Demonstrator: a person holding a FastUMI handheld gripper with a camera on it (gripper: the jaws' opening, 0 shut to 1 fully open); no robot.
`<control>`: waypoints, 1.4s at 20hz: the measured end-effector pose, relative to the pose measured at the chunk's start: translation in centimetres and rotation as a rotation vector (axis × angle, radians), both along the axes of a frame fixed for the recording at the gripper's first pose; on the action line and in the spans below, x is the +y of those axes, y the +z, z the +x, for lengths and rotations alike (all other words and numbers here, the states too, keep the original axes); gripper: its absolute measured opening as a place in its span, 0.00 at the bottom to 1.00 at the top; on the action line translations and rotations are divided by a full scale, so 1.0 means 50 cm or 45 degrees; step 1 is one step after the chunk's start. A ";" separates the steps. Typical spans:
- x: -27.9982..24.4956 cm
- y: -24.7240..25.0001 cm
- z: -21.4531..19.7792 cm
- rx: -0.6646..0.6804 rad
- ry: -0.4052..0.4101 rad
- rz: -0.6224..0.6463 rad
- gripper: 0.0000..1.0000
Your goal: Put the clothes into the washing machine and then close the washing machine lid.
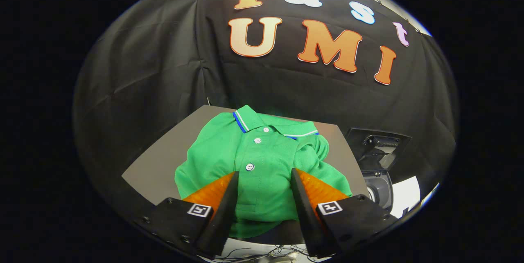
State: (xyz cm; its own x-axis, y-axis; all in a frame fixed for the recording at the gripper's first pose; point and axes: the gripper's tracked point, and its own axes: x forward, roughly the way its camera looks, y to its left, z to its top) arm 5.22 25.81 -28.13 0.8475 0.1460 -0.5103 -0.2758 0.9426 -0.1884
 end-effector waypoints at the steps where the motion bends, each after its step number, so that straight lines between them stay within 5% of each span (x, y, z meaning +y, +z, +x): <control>1: -0.004 0.004 -0.004 0.012 -0.004 0.017 0.67; 3: -0.005 0.009 -0.006 0.046 -0.016 0.098 0.51; 4: -0.006 0.013 -0.006 0.064 -0.027 0.139 0.32; 7: -0.007 0.051 -0.012 0.079 -0.030 0.225 0.10; 16: -0.108 0.319 -0.038 -0.149 0.042 0.410 0.08; 28: -0.484 0.532 0.043 -0.382 -0.089 0.460 0.08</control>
